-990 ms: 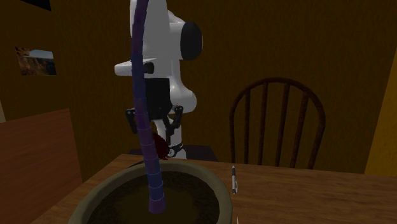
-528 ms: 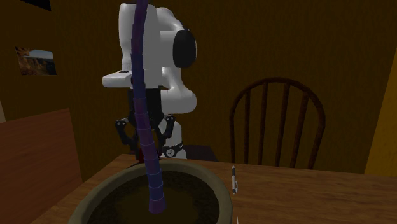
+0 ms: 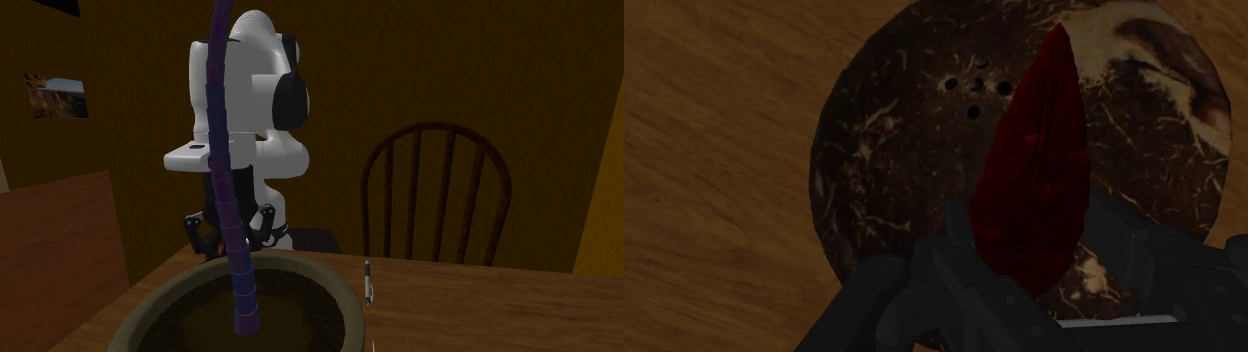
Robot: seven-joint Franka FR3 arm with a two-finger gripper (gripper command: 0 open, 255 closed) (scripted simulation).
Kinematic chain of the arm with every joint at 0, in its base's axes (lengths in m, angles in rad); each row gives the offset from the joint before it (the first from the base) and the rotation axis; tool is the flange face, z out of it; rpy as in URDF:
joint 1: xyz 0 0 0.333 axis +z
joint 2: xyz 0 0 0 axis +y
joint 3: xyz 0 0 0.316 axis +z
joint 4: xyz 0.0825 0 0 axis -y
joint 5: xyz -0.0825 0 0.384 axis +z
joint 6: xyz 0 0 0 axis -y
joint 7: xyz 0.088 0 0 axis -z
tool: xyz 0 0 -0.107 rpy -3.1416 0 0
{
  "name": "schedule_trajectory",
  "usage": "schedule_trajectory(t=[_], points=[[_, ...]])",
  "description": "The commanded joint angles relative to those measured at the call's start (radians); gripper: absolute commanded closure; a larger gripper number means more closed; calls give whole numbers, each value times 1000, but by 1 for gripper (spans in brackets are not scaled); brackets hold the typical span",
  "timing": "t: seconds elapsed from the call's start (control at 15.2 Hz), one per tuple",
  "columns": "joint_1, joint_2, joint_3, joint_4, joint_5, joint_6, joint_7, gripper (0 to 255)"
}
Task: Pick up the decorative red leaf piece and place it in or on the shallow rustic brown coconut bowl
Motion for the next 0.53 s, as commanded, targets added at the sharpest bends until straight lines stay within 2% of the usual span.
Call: schedule_trajectory(t=[0.0, 0.46], points=[[1, 17, 0, -17, 0, 35, 1, 255], [1, 22, 0, -21, 0, 44, 1, 255]])
